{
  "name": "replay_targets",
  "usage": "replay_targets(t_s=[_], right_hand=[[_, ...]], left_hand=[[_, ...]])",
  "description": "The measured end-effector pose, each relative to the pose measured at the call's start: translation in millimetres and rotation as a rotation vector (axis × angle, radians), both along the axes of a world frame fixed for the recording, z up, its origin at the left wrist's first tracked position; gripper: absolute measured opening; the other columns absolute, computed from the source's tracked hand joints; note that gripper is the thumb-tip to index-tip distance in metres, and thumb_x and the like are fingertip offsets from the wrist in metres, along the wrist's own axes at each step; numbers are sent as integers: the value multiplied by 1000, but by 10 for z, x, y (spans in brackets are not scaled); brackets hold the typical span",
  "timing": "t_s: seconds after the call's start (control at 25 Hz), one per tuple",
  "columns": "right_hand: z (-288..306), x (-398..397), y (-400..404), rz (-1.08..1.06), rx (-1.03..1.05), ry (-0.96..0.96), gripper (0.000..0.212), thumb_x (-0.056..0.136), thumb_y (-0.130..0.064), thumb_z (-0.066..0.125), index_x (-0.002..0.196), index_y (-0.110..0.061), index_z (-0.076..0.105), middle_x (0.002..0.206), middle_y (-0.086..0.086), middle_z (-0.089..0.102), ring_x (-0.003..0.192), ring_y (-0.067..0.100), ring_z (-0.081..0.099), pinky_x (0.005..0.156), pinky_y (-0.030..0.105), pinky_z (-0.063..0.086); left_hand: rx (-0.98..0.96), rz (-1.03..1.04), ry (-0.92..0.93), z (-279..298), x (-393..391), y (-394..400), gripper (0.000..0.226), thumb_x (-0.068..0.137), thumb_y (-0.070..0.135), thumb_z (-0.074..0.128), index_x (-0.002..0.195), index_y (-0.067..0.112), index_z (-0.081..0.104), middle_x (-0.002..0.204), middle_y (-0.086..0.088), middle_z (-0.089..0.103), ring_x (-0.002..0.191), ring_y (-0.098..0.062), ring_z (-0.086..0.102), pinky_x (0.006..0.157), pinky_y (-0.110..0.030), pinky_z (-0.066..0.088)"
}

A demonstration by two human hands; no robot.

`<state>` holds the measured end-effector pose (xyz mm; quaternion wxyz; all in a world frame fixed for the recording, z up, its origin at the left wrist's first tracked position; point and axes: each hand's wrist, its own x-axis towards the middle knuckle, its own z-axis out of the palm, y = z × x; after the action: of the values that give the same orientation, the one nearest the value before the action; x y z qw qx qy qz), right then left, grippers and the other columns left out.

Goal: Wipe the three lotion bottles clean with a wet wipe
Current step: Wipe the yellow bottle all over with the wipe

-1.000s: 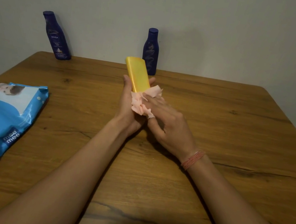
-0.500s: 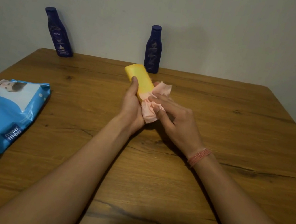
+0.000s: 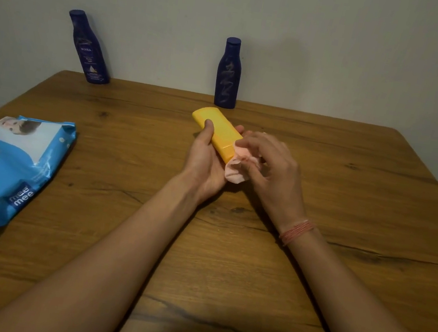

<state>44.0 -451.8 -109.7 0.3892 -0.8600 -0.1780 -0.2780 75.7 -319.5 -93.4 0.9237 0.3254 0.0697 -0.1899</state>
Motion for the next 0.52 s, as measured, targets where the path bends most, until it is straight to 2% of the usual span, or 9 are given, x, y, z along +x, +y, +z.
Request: replay_targets(t_s=[0.12, 0.28, 0.32, 0.4, 0.48, 0.52], right_hand=[[14, 12, -49, 31, 81, 49, 25, 89, -14, 63, 114, -19, 65, 118, -10, 58, 113, 4, 54, 95, 27, 50], [16, 15, 7, 76, 20, 68, 38, 78, -37, 70, 110, -18, 62, 118, -5, 56, 109, 7, 52, 87, 23, 49], [12, 22, 4, 72, 29, 69, 37, 77, -35, 71, 108, -18, 62, 117, -5, 56, 109, 5, 52, 86, 21, 48], [-2, 33, -28, 65, 67, 63, 25, 82, -19, 70, 107, -19, 63, 116, -6, 57, 106, -3, 51, 86, 16, 48], [1, 27, -65, 43, 84, 76, 26, 87, -8, 65, 108, -23, 62, 114, -10, 57, 103, -9, 51, 85, 9, 46], [7, 25, -72, 38, 76, 83, 28, 88, -9, 66, 110, -25, 61, 113, -10, 57, 101, -9, 51, 84, 8, 46]], left_hand=[[0, 23, 0, 11, 7, 5, 56, 103, 53, 34, 109, 6, 63, 88, -14, 76, 79, -26, 75, 80, -47, 55], [76, -56, 23, 38, -43, -30, 56, 101, 57, 35, 104, 10, 65, 81, -14, 76, 72, -27, 75, 66, -42, 62], [86, -57, 26, 42, -49, -36, 55, 101, 57, 35, 103, 11, 65, 80, -13, 76, 71, -26, 75, 66, -41, 61], [88, -28, 17, 41, -39, -22, 56, 102, 55, 33, 105, 9, 65, 82, -12, 77, 72, -25, 76, 71, -43, 57], [52, 9, 16, 33, -14, 14, 56, 103, 53, 34, 108, 7, 64, 87, -13, 77, 75, -25, 76, 75, -44, 54], [47, 14, 17, 30, -6, 25, 56, 103, 53, 34, 109, 7, 64, 88, -13, 77, 77, -25, 76, 76, -44, 54]])
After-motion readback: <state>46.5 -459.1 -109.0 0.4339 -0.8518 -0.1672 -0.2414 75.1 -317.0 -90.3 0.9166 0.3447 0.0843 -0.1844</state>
